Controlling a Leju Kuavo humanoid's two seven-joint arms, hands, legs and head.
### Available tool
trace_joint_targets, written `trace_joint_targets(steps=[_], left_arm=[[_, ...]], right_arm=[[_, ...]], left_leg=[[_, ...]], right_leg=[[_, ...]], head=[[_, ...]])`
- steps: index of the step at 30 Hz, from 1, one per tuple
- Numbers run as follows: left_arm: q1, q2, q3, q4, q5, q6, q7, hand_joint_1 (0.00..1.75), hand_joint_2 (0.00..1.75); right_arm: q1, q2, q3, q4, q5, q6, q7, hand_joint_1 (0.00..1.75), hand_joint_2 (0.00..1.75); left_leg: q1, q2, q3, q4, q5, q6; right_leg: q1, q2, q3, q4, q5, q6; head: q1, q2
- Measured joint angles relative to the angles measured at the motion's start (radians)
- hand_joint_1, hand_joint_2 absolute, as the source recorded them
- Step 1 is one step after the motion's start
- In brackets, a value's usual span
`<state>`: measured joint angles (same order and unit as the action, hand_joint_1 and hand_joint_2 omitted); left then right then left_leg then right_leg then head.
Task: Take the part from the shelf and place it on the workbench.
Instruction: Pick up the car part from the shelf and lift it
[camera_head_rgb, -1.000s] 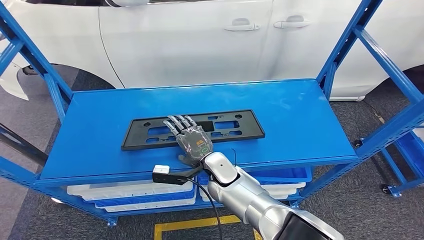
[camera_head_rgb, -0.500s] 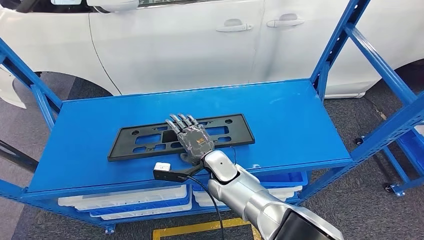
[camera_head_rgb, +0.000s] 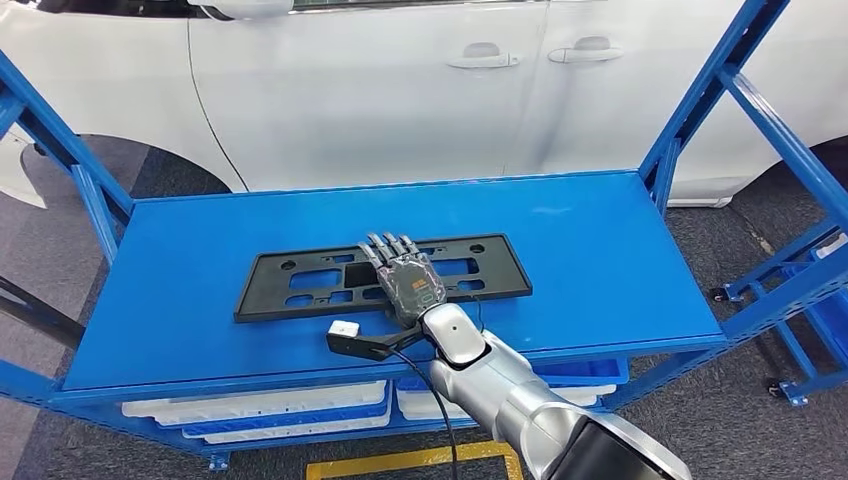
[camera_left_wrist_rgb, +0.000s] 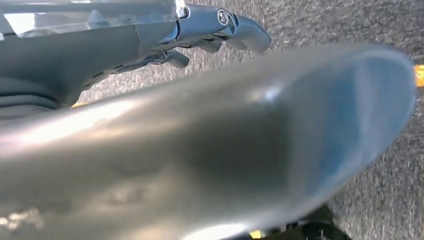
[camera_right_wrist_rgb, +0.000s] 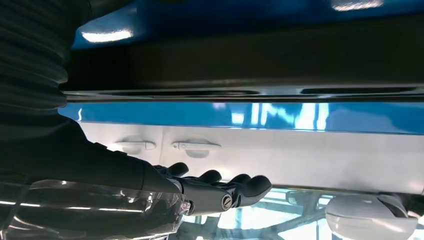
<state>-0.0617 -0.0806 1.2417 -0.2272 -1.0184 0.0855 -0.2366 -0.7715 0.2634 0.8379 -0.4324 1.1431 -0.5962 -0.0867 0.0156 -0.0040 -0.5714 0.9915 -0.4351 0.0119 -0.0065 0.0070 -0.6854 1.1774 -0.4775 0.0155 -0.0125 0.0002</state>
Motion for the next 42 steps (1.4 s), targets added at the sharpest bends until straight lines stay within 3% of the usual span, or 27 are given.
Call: trace_joint_targets(steps=[2,3,7,9,11,12,13,14,17,18,20,22,24,26,27,28,29,31,33,36,38,39,42], left_arm=[[-0.002,0.0,0.0,0.0,-0.001,-0.002,-0.001,0.0,0.0],[-0.002,0.0,0.0,0.0,-0.001,-0.002,-0.002,0.0,0.0],[-0.004,0.002,0.0,0.0,0.0,-0.002,-0.011,0.0,0.0],[-0.004,0.004,0.001,0.0,0.0,-0.002,-0.018,0.0,0.0],[-0.002,0.004,0.001,0.0,0.001,-0.003,-0.027,0.0,0.0],[-0.002,0.005,0.001,0.0,0.0,-0.004,-0.032,0.0,0.0],[-0.001,0.006,0.001,0.0,0.0,-0.006,-0.038,0.0,0.0],[-0.001,0.007,0.001,0.0,-0.002,-0.008,-0.044,0.0,0.0],[-0.003,0.01,0.001,0.0,-0.006,-0.014,-0.061,0.0,0.0],[-0.004,0.011,0.001,0.0,-0.006,-0.014,-0.066,0.0,0.0],[-0.005,0.012,0.002,0.0,-0.004,-0.011,-0.075,0.0,0.0],[-0.006,0.012,0.002,0.0,0.0,-0.005,-0.09,0.0,0.87],[-0.007,0.012,0.002,0.0,0.003,0.001,-0.109,0.0,1.75],[-0.008,0.012,0.003,0.0,0.005,0.004,-0.125,0.0,1.75],[-0.008,0.012,0.003,0.0,0.007,0.005,-0.132,0.0,1.75],[-0.008,0.012,0.004,0.0,0.009,0.005,-0.14,0.0,1.75],[-0.007,0.012,0.005,0.0,0.012,0.005,-0.148,0.0,1.75],[-0.008,0.01,0.008,0.0,0.018,0.002,-0.162,0.0,1.75],[-0.009,0.006,0.012,0.0,0.026,0.001,-0.168,0.0,1.75],[-0.01,0.004,0.024,0.0,0.038,0.002,-0.167,0.0,1.75],[-0.009,0.004,0.031,0.0,0.046,0.003,-0.165,0.0,1.75],[-0.009,0.003,0.035,0.0,0.051,0.002,-0.164,0.0,1.75],[-0.007,0.001,0.052,0.0,0.07,-0.014,-0.168,0.0,1.75]], right_arm=[[-0.006,0.0,-0.005,0.007,0.002,0.026,0.009,1.64,1.75],[-0.008,0.0,-0.007,0.009,0.003,0.038,0.012,1.75,1.75],[-0.011,0.0,-0.019,0.017,0.009,0.075,0.023,1.75,1.75],[-0.012,0.0,-0.026,0.019,0.012,0.082,0.023,1.75,1.75],[-0.011,0.0,-0.031,0.022,0.017,0.087,0.023,1.75,1.75],[-0.01,0.0,-0.033,0.023,0.02,0.089,0.023,1.75,1.75],[-0.01,0.0,-0.035,0.024,0.022,0.092,0.023,1.75,1.75],[-0.01,0.0,-0.038,0.025,0.024,0.093,0.022,1.75,1.75],[-0.014,-0.001,-0.052,0.026,0.027,0.094,0.021,1.75,1.75],[-0.016,-0.002,-0.057,0.026,0.027,0.093,0.019,1.75,1.75],[-0.018,-0.003,-0.066,0.026,0.027,0.092,0.011,1.75,1.75],[-0.019,-0.003,-0.078,0.025,0.025,0.09,-0.001,1.75,1.75],[-0.018,-0.003,-0.09,0.02,0.021,0.085,-0.016,1.75,1.75],[-0.015,-0.004,-0.101,0.013,0.014,0.078,-0.031,1.75,1.75],[-0.012,-0.005,-0.106,0.009,0.009,0.075,-0.04,1.75,1.75],[-0.008,-0.006,-0.111,0.001,0.0,0.071,-0.053,1.75,1.75],[-0.005,-0.007,-0.118,-0.011,-0.012,0.067,-0.068,1.75,1.75],[-0.001,-0.008,-0.136,-0.049,-0.045,0.057,-0.1,1.75,1.75],[0.006,-0.01,-0.157,-0.106,-0.085,0.054,-0.126,1.75,1.75],[0.04,-0.025,-0.196,-0.235,-0.174,0.077,-0.169,1.75,1.75],[0.068,-0.04,-0.226,-0.343,-0.271,0.11,-0.21,1.75,1.75],[0.081,-0.048,-0.244,-0.402,-0.336,0.136,-0.235,1.75,1.75],[0.139,-0.086,-0.307,-0.601,-0.63,0.256,-0.338,1.75,1.75]], left_leg=[[-0.004,-0.001,0.004,0.006,-0.009,-0.008],[-0.005,-0.001,0.003,0.008,-0.012,-0.012],[-0.003,0.0,0.003,0.022,-0.029,-0.036],[0.0,0.001,-0.033,0.105,-0.077,-0.044],[0.003,0.001,-0.098,0.238,-0.134,-0.051],[0.003,0.001,-0.122,0.282,-0.143,-0.053],[0.004,0.001,-0.131,0.292,-0.134,-0.054],[0.005,0.001,-0.118,0.26,-0.106,-0.055],[0.005,0.0,-0.024,0.061,-0.015,-0.048],[0.004,0.0,-0.008,0.026,-0.007,-0.042],[-0.001,-0.002,-0.004,0.014,-0.007,-0.028],[0.002,0.0,-0.003,0.01,-0.003,-0.015],[0.005,0.002,-0.002,0.005,0.0,-0.003],[0.003,0.003,-0.003,0.005,0.0,0.002],[0.002,0.003,-0.003,0.006,-0.001,0.003],[0.001,0.003,-0.002,0.006,-0.001,0.003],[0.0,0.003,-0.001,0.006,-0.002,0.003],[-0.002,0.003,0.004,0.007,-0.004,0.0],[-0.006,0.003,0.006,0.008,-0.007,-0.007],[-0.005,0.004,0.005,0.006,-0.009,-0.023],[-0.004,0.004,-0.005,0.03,-0.029,-0.033],[-0.003,0.004,-0.022,0.07,-0.055,-0.037],[0.003,0.004,-0.112,0.266,-0.143,-0.048]], right_leg=[[0.004,-0.002,0.053,-0.123,0.054,-0.011],[0.006,-0.002,0.066,-0.154,0.061,-0.015],[0.005,0.0,0.079,-0.177,0.058,-0.032],[0.001,-0.002,0.087,-0.184,0.058,-0.04],[0.002,-0.002,0.088,-0.183,0.056,-0.044],[0.003,-0.002,0.088,-0.183,0.056,-0.044],[0.003,-0.002,0.089,-0.183,0.055,-0.044],[0.002,-0.001,0.091,-0.182,0.053,-0.042],[0.005,-0.001,0.098,-0.177,0.047,-0.032],[0.007,0.0,0.097,-0.175,0.046,-0.027],[0.008,0.0,0.095,-0.175,0.047,-0.017],[0.006,0.0,0.091,-0.164,0.038,-0.007],[0.004,-0.001,0.056,-0.086,-0.01,0.001],[0.002,-0.001,-0.011,0.054,-0.074,0.005],[0.002,-0.002,-0.037,0.107,-0.09,0.006],[0.002,-0.002,-0.047,0.125,-0.086,0.005],[0.002,-0.001,-0.036,0.099,-0.063,0.002],[0.006,-0.002,0.032,-0.042,0.007,-0.011],[0.011,-0.003,0.085,-0.155,0.044,-0.021],[0.013,-0.005,0.094,-0.178,0.048,-0.026],[0.007,-0.007,0.098,-0.188,0.053,-0.035],[0.004,-0.008,0.101,-0.192,0.055,-0.038],[0.004,-0.011,0.101,-0.191,0.053,-0.041]], head=[[0.0,0.0],[-0.001,0.0],[-0.002,0.0],[-0.004,0.0],[-0.005,0.0],[-0.005,0.0],[-0.005,0.0],[-0.005,0.0],[-0.005,0.0],[-0.005,0.0],[-0.004,0.0],[-0.003,0.0],[-0.001,0.0],[0.001,0.0],[0.001,0.0],[0.001,0.0],[0.001,0.0],[0.001,0.0],[0.0,0.0],[-0.001,0.0],[-0.002,0.0],[-0.003,0.0],[-0.004,0.0]])
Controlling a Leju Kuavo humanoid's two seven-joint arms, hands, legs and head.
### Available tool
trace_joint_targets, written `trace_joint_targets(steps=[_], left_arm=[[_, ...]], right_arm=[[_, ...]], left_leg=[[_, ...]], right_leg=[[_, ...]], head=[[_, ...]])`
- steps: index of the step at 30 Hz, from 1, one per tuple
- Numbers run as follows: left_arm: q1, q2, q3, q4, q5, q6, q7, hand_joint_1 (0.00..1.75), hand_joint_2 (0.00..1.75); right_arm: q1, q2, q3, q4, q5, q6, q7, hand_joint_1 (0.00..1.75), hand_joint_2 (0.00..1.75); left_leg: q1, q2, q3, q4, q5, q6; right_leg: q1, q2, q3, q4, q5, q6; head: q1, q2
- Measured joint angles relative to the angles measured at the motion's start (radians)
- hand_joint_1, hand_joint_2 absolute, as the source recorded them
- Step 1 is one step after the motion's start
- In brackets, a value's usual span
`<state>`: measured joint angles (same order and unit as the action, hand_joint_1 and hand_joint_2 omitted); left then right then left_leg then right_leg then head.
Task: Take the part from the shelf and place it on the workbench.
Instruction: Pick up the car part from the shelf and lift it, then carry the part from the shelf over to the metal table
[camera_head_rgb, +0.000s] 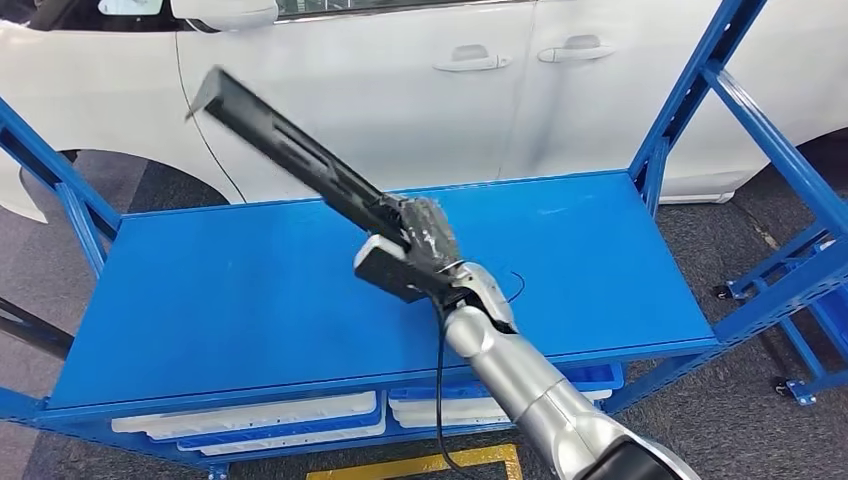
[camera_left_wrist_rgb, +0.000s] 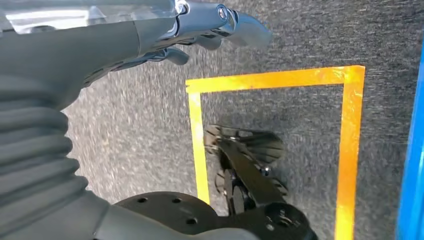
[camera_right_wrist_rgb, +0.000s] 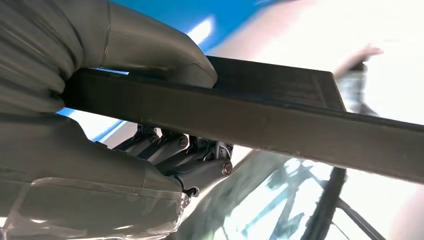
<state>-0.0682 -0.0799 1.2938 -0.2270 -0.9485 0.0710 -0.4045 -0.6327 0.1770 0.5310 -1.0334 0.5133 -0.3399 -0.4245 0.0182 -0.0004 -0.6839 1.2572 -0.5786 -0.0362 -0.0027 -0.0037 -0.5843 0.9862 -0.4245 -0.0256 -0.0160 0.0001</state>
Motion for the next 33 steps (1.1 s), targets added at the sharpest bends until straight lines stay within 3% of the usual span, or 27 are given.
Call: trace_joint_targets(steps=[1,2,4,6,9,11,13,15,16,17,18,20,22,25,26,28,30,31,32,33], left_arm=[[0.002,0.0,0.006,0.0,0.007,-0.006,-0.004,0.0,1.75],[0.004,0.0,0.011,0.0,0.012,-0.01,-0.008,0.0,1.75],[0.005,0.001,0.02,0.0,0.021,-0.004,-0.015,0.0,1.75],[0.0,0.001,0.034,0.0,0.04,0.009,-0.019,0.0,1.75],[-0.003,0.0,0.056,0.0,0.066,0.004,-0.027,0.0,1.75],[-0.004,0.0,0.065,0.0,0.07,-0.007,-0.03,0.0,1.75],[-0.007,0.0,0.072,0.0,0.07,-0.012,-0.032,0.0,1.75],[-0.009,0.0,0.075,0.0,0.069,-0.016,-0.032,0.0,1.75],[-0.009,0.0,0.076,0.0,0.069,-0.017,-0.032,0.0,1.75],[-0.008,0.0,0.076,0.0,0.067,-0.018,-0.031,0.0,1.75],[-0.008,0.0,0.076,0.0,0.064,-0.017,-0.029,0.0,1.75],[-0.01,0.0,0.076,0.0,0.054,-0.014,-0.021,0.0,1.75],[-0.013,0.0,0.075,0.0,0.043,-0.007,-0.01,0.0,1.75],[-0.016,0.001,0.073,0.0,0.029,0.002,-0.001,0.0,1.75],[-0.017,0.002,0.072,0.0,0.027,0.002,0.0,0.0,1.75],[-0.018,0.004,0.072,0.0,0.025,0.002,0.001,0.0,1.75],[-0.018,0.004,0.071,0.0,0.024,0.003,0.001,0.0,1.75],[-0.018,0.004,0.071,0.0,0.024,0.004,0.001,0.0,1.75],[-0.018,0.004,0.071,0.0,0.023,0.007,0.0,0.0,1.75],[-0.018,0.004,0.07,0.0,0.022,0.011,0.0,0.0,1.75]], right_arm=[[0.023,-0.015,-0.025,-0.071,-0.124,0.055,-0.039,1.75,1.75],[0.041,-0.027,-0.047,-0.134,-0.238,0.11,-0.07,1.75,1.75],[0.067,-0.045,-0.091,-0.259,-0.439,0.217,-0.113,1.75,1.75],[0.09,-0.059,-0.127,-0.374,-0.607,0.323,-0.122,1.75,1.75],[0.131,-0.089,-0.157,-0.53,-0.82,0.547,-0.12,1.75,1.75],[0.156,-0.106,-0.16,-0.614,-0.872,0.67,-0.13,1.75,1.75],[0.18,-0.114,-0.161,-0.682,-0.868,0.724,-0.145,1.75,1.75],[0.204,-0.119,-0.16,-0.73,-0.855,0.742,-0.158,1.75,1.75],[0.215,-0.122,-0.16,-0.746,-0.851,0.747,-0.162,1.75,1.75],[0.225,-0.124,-0.16,-0.763,-0.845,0.751,-0.166,1.75,1.75],[0.23,-0.126,-0.16,-0.777,-0.839,0.756,-0.171,1.75,1.75],[0.234,-0.13,-0.156,-0.809,-0.827,0.762,-0.175,1.75,1.75],[0.232,-0.132,-0.144,-0.838,-0.823,0.76,-0.168,1.75,1.75],[0.23,-0.139,-0.117,-0.862,-0.821,0.744,-0.145,1.75,1.75],[0.23,-0.142,-0.107,-0.865,-0.818,0.739,-0.142,1.75,1.75],[0.229,-0.147,-0.092,-0.869,-0.812,0.735,-0.141,1.75,1.75],[0.229,-0.152,-0.08,-0.869,-0.805,0.735,-0.145,1.75,1.75],[0.231,-0.156,-0.073,-0.869,-0.799,0.737,-0.152,1.75,1.75],[0.233,-0.162,-0.066,-0.867,-0.791,0.743,-0.164,1.75,1.75],[0.236,-0.168,-0.058,-0.864,-0.783,0.751,-0.18,1.75,1.75]], left_leg=[[0.001,0.0,-0.017,0.033,-0.004,-0.002],[0.002,0.0,-0.014,0.024,0.014,-0.004],[0.005,0.0,0.04,-0.097,0.088,-0.003],[0.003,-0.001,0.095,-0.213,0.131,0.005],[-0.001,-0.004,0.103,-0.24,0.127,0.024],[0.002,-0.004,0.107,-0.248,0.131,0.038],[0.003,-0.003,0.111,-0.254,0.133,0.05],[0.002,-0.002,0.111,-0.254,0.133,0.054],[0.001,-0.002,0.111,-0.252,0.133,0.055],[0.001,-0.002,0.111,-0.25,0.134,0.055],[0.001,-0.003,0.11,-0.248,0.134,0.054],[-0.001,-0.005,0.108,-0.242,0.132,0.05],[-0.004,-0.006,0.104,-0.237,0.131,0.041],[-0.006,-0.006,0.101,-0.238,0.134,0.023],[-0.006,-0.006,0.097,-0.23,0.123,0.017],[-0.004,-0.005,0.073,-0.16,0.061,0.009],[-0.002,-0.004,0.032,-0.035,-0.019,0.002],[-0.002,-0.004,0.021,0.011,-0.042,0.001],[-0.002,-0.004,0.027,0.023,-0.046,0.001],[-0.002,-0.004,0.054,-0.006,-0.032,0.003]], right_leg=[[0.0,-0.001,0.0,0.002,-0.002,0.0],[-0.001,-0.001,0.0,0.005,-0.005,0.002],[-0.003,0.002,0.003,0.013,-0.013,0.008],[0.0,0.004,0.002,0.021,-0.02,0.018],[0.002,0.004,-0.005,0.023,-0.019,0.032],[-0.001,0.005,-0.011,0.041,-0.035,0.042],[-0.004,0.005,-0.053,0.136,-0.089,0.049],[-0.004,0.005,-0.123,0.278,-0.149,0.053],[-0.004,0.004,-0.145,0.32,-0.158,0.054],[-0.005,0.004,-0.148,0.323,-0.148,0.054],[-0.005,0.004,-0.129,0.282,-0.121,0.052],[-0.004,0.005,-0.056,0.137,-0.055,0.045],[-0.001,0.005,-0.014,0.047,-0.023,0.037],[-0.001,0.006,-0.016,0.032,-0.011,0.023],[-0.003,0.005,-0.017,0.028,-0.005,0.016],[-0.006,0.001,-0.025,0.02,0.008,0.005],[-0.004,0.0,-0.04,0.019,0.02,0.001],[-0.002,-0.001,-0.048,0.02,0.026,0.001],[-0.001,-0.001,-0.057,0.02,0.033,0.001],[-0.001,-0.001,-0.065,0.021,0.04,0.002]], head=[[0.0,0.0],[0.0,0.0],[0.0,0.0],[0.0,0.0],[0.001,0.0],[0.002,0.0],[0.003,0.0],[0.003,0.0],[0.003,0.0],[0.003,0.0],[0.003,0.0],[0.003,0.0],[0.003,0.0],[0.002,0.0],[0.002,0.0],[0.0,0.0],[-0.002,0.0],[-0.002,0.0],[-0.002,0.0],[-0.002,0.0]])
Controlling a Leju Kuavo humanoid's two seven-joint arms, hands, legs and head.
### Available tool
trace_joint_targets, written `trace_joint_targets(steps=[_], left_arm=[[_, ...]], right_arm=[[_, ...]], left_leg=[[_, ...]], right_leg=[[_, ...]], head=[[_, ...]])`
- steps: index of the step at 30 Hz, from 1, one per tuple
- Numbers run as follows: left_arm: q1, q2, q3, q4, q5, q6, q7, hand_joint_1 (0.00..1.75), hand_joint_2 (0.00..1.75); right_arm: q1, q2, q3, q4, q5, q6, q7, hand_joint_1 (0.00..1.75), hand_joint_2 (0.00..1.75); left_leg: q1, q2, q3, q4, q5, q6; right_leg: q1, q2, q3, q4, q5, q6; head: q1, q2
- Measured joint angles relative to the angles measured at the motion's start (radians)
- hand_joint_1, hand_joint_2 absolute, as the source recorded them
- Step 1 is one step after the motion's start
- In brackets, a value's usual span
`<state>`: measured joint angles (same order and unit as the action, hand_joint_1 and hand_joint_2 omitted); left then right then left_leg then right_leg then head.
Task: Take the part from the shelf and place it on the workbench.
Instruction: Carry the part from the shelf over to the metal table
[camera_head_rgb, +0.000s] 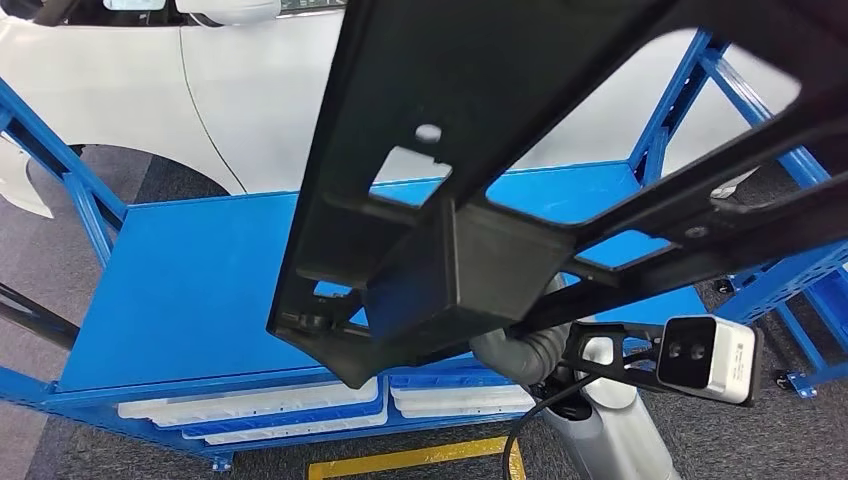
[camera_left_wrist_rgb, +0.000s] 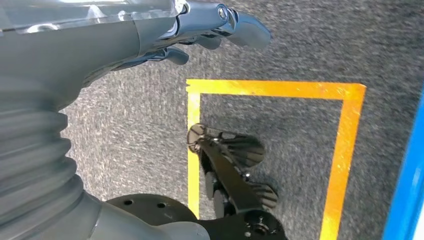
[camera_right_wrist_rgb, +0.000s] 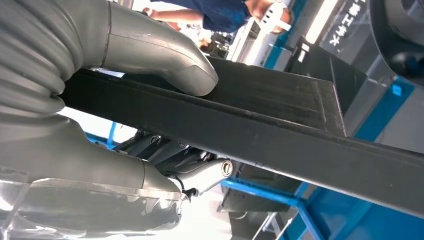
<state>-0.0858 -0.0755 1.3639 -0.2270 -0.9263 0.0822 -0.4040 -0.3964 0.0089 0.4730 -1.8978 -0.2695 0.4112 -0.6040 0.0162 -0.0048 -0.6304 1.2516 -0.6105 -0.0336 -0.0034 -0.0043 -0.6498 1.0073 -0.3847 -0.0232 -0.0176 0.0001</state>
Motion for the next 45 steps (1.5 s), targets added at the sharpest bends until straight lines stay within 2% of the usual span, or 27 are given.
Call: trace_joint_targets(steps=[2,4,7,8,10,12,13,14,15,18,20,22,24,26,28,29,30,32,34,35,38,39,40,42,43,44,45], left_arm=[[-0.001,0.0,-0.003,0.0,-0.005,0.007,0.001,0.0,1.75],[-0.005,0.001,-0.008,0.0,-0.013,0.009,0.005,0.0,1.75],[-0.006,0.004,-0.017,0.0,-0.019,0.008,0.01,0.0,1.75],[-0.006,0.006,-0.019,0.0,-0.019,0.008,0.01,0.0,1.75],[-0.007,0.007,-0.021,0.0,-0.017,0.009,0.012,0.0,1.75],[-0.006,0.008,-0.022,0.0,-0.016,0.01,0.012,0.0,1.75],[-0.006,0.008,-0.022,0.0,-0.016,0.012,0.012,0.0,1.75],[-0.005,0.008,-0.022,0.0,-0.015,0.014,0.012,0.0,1.75],[-0.005,0.008,-0.022,0.0,-0.013,0.018,0.014,0.0,1.75],[-0.005,0.005,-0.021,0.0,-0.005,0.037,0.019,0.0,1.75],[-0.005,0.003,-0.021,0.0,0.0,0.049,0.019,0.0,1.75],[-0.004,0.003,-0.02,0.0,0.003,0.056,0.018,0.0,1.75],[-0.001,0.003,-0.019,0.0,0.004,0.057,0.018,0.0,1.75],[0.0,0.002,-0.019,0.0,0.004,0.057,0.018,0.0,1.75],[0.001,0.001,-0.019,0.0,0.005,0.056,0.015,0.0,1.75],[0.001,0.001,-0.019,0.0,0.006,0.056,0.012,0.0,1.75],[0.001,0.001,-0.019,0.0,0.007,0.056,0.009,0.0,1.75],[0.001,0.001,-0.019,0.0,0.007,0.054,0.0,0.0,1.75],[0.001,0.002,-0.019,0.0,0.006,0.048,-0.01,0.0,1.75],[0.001,0.002,-0.019,0.0,0.004,0.043,-0.014,0.0,1.75],[0.004,0.006,-0.02,0.0,-0.004,0.028,-0.02,0.0,1.75],[0.003,0.007,-0.02,0.0,-0.007,0.025,-0.02,0.0,1.75],[0.001,0.008,-0.021,0.0,-0.009,0.023,-0.019,0.0,1.75],[-0.001,0.009,-0.022,0.0,-0.012,0.021,-0.016,0.0,1.75],[-0.001,0.01,-0.022,0.0,-0.013,0.021,-0.014,0.0,1.75],[-0.001,0.01,-0.022,0.0,-0.014,0.021,-0.011,0.0,1.75],[-0.001,0.01,-0.022,0.0,-0.014,0.021,-0.01,0.0,1.75]], right_arm=[[0.002,-0.014,0.017,0.008,0.002,0.021,-0.032,1.75,1.75],[-0.012,-0.035,0.032,0.015,-0.027,0.036,-0.052,1.75,1.75],[-0.049,-0.078,0.041,0.02,-0.109,0.039,-0.062,1.75,1.75],[-0.058,-0.09,0.042,0.021,-0.132,0.037,-0.062,1.75,1.75],[-0.07,-0.111,0.044,0.021,-0.159,0.035,-0.061,1.75,1.75],[-0.076,-0.126,0.048,0.021,-0.167,0.033,-0.058,1.75,1.75],[-0.077,-0.131,0.051,0.021,-0.168,0.032,-0.057,1.75,1.75],[-0.078,-0.136,0.054,0.022,-0.17,0.03,-0.057,1.75,1.75],[-0.079,-0.14,0.057,0.024,-0.173,0.026,-0.056,1.75,1.75],[-0.089,-0.145,0.068,0.034,-0.182,0.018,-0.061,1.75,1.75],[-0.089,-0.146,0.076,0.044,-0.178,0.019,-0.073,1.75,1.75],[-0.088,-0.147,0.085,0.054,-0.172,0.02,-0.082,1.75,1.75],[-0.088,-0.147,0.091,0.061,-0.169,0.021,-0.085,1.75,1.75],[-0.087,-0.147,0.095,0.068,-0.169,0.021,-0.087,1.75,1.75],[-0.085,-0.147,0.098,0.074,-0.168,0.023,-0.088,1.75,1.75],[-0.084,-0.147,0.101,0.078,-0.168,0.025,-0.087,1.75,1.75],[-0.083,-0.147,0.104,0.083,-0.167,0.027,-0.085,1.75,1.75],[-0.076,-0.147,0.108,0.092,-0.162,0.034,-0.079,1.75,1.75],[-0.063,-0.146,0.111,0.101,-0.147,0.037,-0.071,1.75,1.75],[-0.057,-0.145,0.114,0.106,-0.14,0.035,-0.064,1.75,1.75],[-0.051,-0.135,0.121,0.121,-0.132,0.02,-0.027,1.75,1.75],[-0.05,-0.13,0.122,0.123,-0.13,0.015,-0.016,1.75,1.75],[-0.048,-0.125,0.122,0.125,-0.126,0.011,-0.006,1.75,1.75],[-0.042,-0.111,0.122,0.124,-0.113,0.01,0.013,1.75,1.75],[-0.039,-0.104,0.122,0.122,-0.107,0.011,0.022,1.75,1.75],[-0.036,-0.097,0.122,0.121,-0.104,0.011,0.029,1.75,1.75],[-0.034,-0.092,0.122,0.12,-0.102,0.011,0.034,1.75,1.75]], left_leg=[[-0.001,0.0,0.092,-0.142,0.046,0.008],[-0.007,-0.001,0.149,-0.245,0.074,0.019],[-0.013,-0.002,0.145,-0.258,0.092,0.038],[-0.011,-0.001,0.139,-0.26,0.101,0.044],[-0.006,0.003,0.123,-0.264,0.121,0.055],[-0.006,0.006,0.103,-0.263,0.139,0.059],[-0.006,0.007,0.093,-0.261,0.148,0.059],[-0.006,0.008,0.082,-0.259,0.156,0.058],[-0.006,0.008,0.072,-0.256,0.163,0.057],[-0.006,0.007,0.047,-0.242,0.172,0.047],[-0.007,0.006,0.039,-0.235,0.178,0.037],[-0.008,0.005,0.033,-0.236,0.187,0.023],[-0.006,0.004,0.019,-0.219,0.166,0.012],[-0.004,0.004,-0.013,-0.133,0.087,0.006],[-0.003,0.004,-0.049,-0.004,0.008,0.002],[-0.003,0.004,-0.052,0.035,-0.003,0.001],[-0.003,0.004,-0.039,0.04,0.007,0.002],[-0.004,0.004,0.04,-0.053,0.06,0.008],[-0.008,0.003,0.133,-0.191,0.077,0.016],[-0.01,0.003,0.158,-0.235,0.075,0.02],[-0.013,0.003,0.152,-0.26,0.09,0.035],[-0.011,0.005,0.144,-0.262,0.102,0.042],[-0.008,0.007,0.133,-0.266,0.117,0.049],[-0.007,0.01,0.105,-0.267,0.144,0.057],[-0.007,0.011,0.089,-0.266,0.156,0.057],[-0.007,0.011,0.073,-0.264,0.168,0.056],[-0.007,0.012,0.056,-0.261,0.179,0.054]], right_leg=[[0.0,0.001,-0.013,0.002,0.014,0.005],[0.001,0.001,-0.02,0.003,0.028,0.016],[-0.002,0.001,-0.024,-0.002,0.045,0.036],[-0.003,0.001,-0.028,0.003,0.038,0.041],[-0.007,0.002,-0.055,0.063,-0.027,0.053],[-0.011,0.002,-0.096,0.193,-0.122,0.065],[-0.013,0.002,-0.11,0.253,-0.15,0.07],[-0.015,0.002,-0.109,0.285,-0.161,0.073],[-0.017,0.002,-0.087,0.277,-0.153,0.074],[-0.018,0.003,0.054,0.088,-0.101,0.065],[-0.013,0.006,0.092,0.021,-0.09,0.051],[-0.01,0.006,0.084,0.016,-0.081,0.035],[-0.013,0.003,0.073,0.008,-0.068,0.019],[-0.013,0.0,0.055,0.003,-0.05,0.007],[-0.009,-0.002,0.032,0.004,-0.033,0.001],[-0.007,-0.002,0.02,0.005,-0.023,0.001],[-0.005,-0.002,0.008,0.007,-0.014,0.001],[-0.003,-0.001,-0.014,0.009,0.003,0.005],[-0.001,-0.002,-0.027,0.011,0.02,0.013],[-0.001,-0.003,-0.029,0.01,0.028,0.019],[-0.003,-0.003,-0.032,0.003,0.051,0.036],[-0.004,-0.001,-0.039,0.01,0.036,0.041],[-0.005,0.0,-0.049,0.036,0.001,0.046],[-0.009,0.002,-0.082,0.148,-0.108,0.053],[-0.01,0.002,-0.096,0.218,-0.15,0.057],[-0.011,0.001,-0.101,0.275,-0.168,0.06],[-0.012,0.001,-0.091,0.301,-0.161,0.062]], head=[[0.0,0.0],[0.001,0.0],[0.002,0.0],[0.003,0.0],[0.006,0.0],[0.009,0.0],[0.01,0.0],[0.01,0.0],[0.01,0.0],[0.01,0.0],[0.011,0.0],[0.013,0.0],[0.013,0.0],[0.011,0.0],[0.01,0.0],[0.01,0.0],[0.01,0.0],[0.01,0.0],[0.011,0.0],[0.011,0.0],[0.005,0.0],[0.005,0.0],[0.008,0.0],[0.013,0.0],[0.014,0.0],[0.014,0.0],[0.014,0.0]])
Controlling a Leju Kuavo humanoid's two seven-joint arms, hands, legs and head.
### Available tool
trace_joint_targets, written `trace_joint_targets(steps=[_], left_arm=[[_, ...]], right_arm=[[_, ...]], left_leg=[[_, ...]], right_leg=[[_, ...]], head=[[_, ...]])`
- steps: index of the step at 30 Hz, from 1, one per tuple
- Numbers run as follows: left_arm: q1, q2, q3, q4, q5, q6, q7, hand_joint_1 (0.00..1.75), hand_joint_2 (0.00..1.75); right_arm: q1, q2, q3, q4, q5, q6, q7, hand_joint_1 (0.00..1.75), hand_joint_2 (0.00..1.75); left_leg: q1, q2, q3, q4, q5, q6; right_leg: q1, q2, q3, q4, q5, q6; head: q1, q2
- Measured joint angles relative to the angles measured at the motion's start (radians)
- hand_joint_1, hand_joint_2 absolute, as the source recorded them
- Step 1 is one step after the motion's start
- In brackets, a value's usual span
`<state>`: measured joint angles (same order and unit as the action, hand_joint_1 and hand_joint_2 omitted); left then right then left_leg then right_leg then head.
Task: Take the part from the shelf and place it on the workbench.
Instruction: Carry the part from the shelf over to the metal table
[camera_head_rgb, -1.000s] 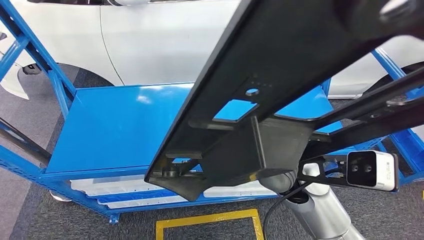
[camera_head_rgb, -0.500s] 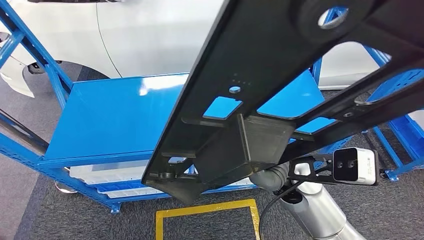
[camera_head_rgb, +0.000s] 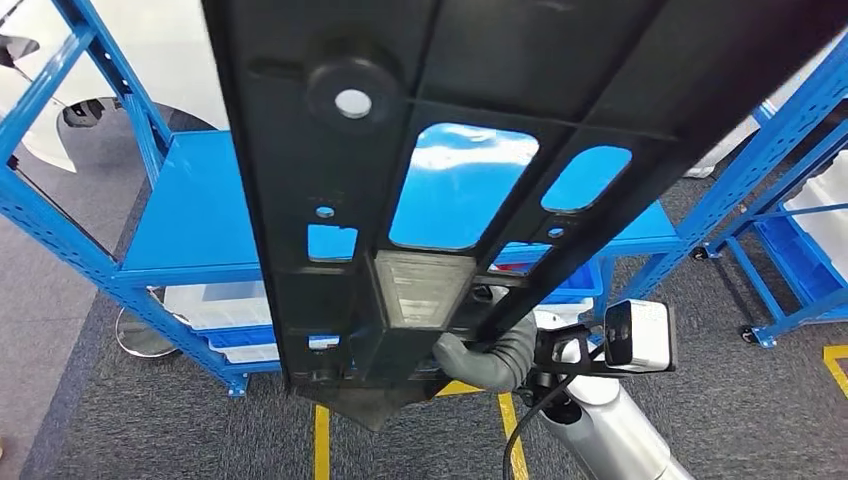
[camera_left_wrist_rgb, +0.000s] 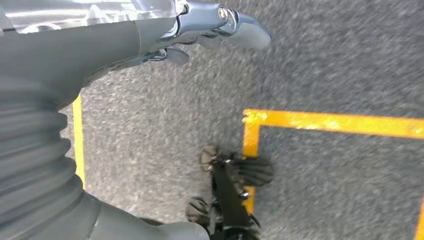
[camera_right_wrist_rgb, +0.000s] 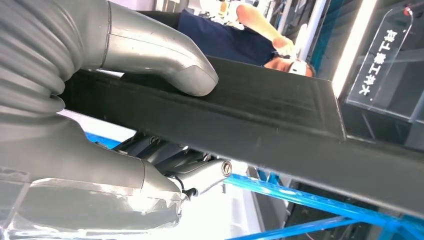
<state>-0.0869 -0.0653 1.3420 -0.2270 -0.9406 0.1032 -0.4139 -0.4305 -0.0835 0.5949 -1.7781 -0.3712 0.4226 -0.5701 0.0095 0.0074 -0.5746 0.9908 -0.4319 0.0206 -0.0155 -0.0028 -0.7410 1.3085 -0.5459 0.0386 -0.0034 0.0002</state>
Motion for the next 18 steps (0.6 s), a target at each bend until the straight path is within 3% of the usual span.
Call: trace_joint_targets(steps=[1,3,5,6,8,9,11,13,14,15,16,18], left_arm=[[0.0,0.0,0.0,0.0,0.0,0.0,0.001,0.0,1.75],[0.0,0.0,0.0,0.0,-0.001,0.0,0.003,0.0,1.75],[0.0,0.0,0.0,0.0,-0.002,0.001,0.004,0.0,1.75],[0.0,0.0,0.0,0.0,-0.002,0.001,0.005,0.0,1.75],[0.002,0.0,0.0,0.0,-0.002,0.002,0.004,0.0,1.75],[0.003,0.0,0.0,0.0,-0.001,0.003,0.002,0.0,1.75],[0.007,0.0,0.0,0.0,0.002,0.003,-0.001,0.0,1.75],[0.008,-0.002,0.0,0.0,0.005,0.003,-0.003,0.0,1.75],[0.007,-0.002,0.0,0.0,0.005,0.003,-0.002,0.0,1.75],[0.006,-0.002,0.0,0.0,0.005,0.003,-0.002,0.0,1.75],[0.006,-0.002,0.0,0.0,0.005,0.003,0.0,0.0,1.75],[0.003,-0.002,0.0,0.0,0.005,0.003,0.002,0.0,1.75]], right_arm=[[0.001,0.005,0.0,-0.001,0.001,0.0,0.003,1.75,1.75],[0.001,0.014,0.0,-0.005,0.002,0.0,0.005,1.75,1.75],[0.0,0.024,-0.002,-0.013,0.003,0.002,0.006,1.75,1.75],[0.0,0.028,-0.003,-0.016,0.004,0.005,0.008,1.75,1.75],[0.005,0.033,-0.004,-0.018,0.009,0.011,0.012,1.75,1.75],[0.008,0.036,-0.004,-0.019,0.015,0.014,0.013,1.75,1.75],[0.016,0.044,-0.005,-0.02,0.033,0.024,0.01,1.75,1.75],[0.024,0.053,-0.008,-0.023,0.048,0.03,0.004,1.75,1.75],[0.026,0.056,-0.01,-0.025,0.053,0.03,0.003,1.75,1.75],[0.028,0.06,-0.013,-0.027,0.057,0.029,0.003,1.75,1.75],[0.028,0.062,-0.016,-0.03,0.059,0.028,0.004,1.75,1.75],[0.03,0.065,-0.024,-0.04,0.06,0.026,0.005,1.75,1.75]], left_leg=[[0.0,0.0,-0.017,0.003,0.011,-0.002],[0.0,0.0,-0.045,0.012,0.028,-0.009],[-0.002,-0.001,-0.061,0.019,0.042,-0.019],[-0.003,-0.001,-0.065,0.02,0.05,-0.026],[0.0,-0.001,-0.069,0.017,0.064,-0.039],[0.002,-0.001,-0.074,0.023,0.055,-0.044],[0.005,-0.002,-0.099,0.085,-0.019,-0.052],[0.005,-0.003,-0.132,0.212,-0.119,-0.057],[0.005,-0.003,-0.141,0.271,-0.145,-0.059],[0.005,-0.003,-0.137,0.306,-0.145,-0.06],[0.005,-0.003,-0.116,0.305,-0.125,-0.059],[0.005,-0.003,-0.025,0.206,-0.075,-0.053]], right_leg=[[-0.001,0.0,0.027,-0.007,0.021,0.0],[-0.002,0.0,0.131,-0.12,0.054,-0.004],[0.003,0.001,0.225,-0.256,0.037,-0.016],[0.007,0.001,0.247,-0.293,0.027,-0.023],[0.009,0.0,0.242,-0.307,0.036,-0.039],[0.009,-0.002,0.235,-0.309,0.046,-0.048],[0.006,-0.005,0.213,-0.313,0.07,-0.063],[0.009,-0.005,0.184,-0.312,0.093,-0.068],[0.011,-0.005,0.169,-0.311,0.104,-0.069],[0.012,-0.006,0.154,-0.31,0.115,-0.068],[0.013,-0.006,0.139,-0.308,0.125,-0.067],[0.014,-0.005,0.113,-0.303,0.144,-0.062]], head=[[0.0,0.0],[0.0,0.0],[0.0,0.0],[0.0,0.0],[0.002,0.0],[0.003,0.0],[0.0,0.0],[-0.003,0.0],[-0.004,0.0],[-0.004,0.0],[-0.004,0.0],[-0.004,0.0]])
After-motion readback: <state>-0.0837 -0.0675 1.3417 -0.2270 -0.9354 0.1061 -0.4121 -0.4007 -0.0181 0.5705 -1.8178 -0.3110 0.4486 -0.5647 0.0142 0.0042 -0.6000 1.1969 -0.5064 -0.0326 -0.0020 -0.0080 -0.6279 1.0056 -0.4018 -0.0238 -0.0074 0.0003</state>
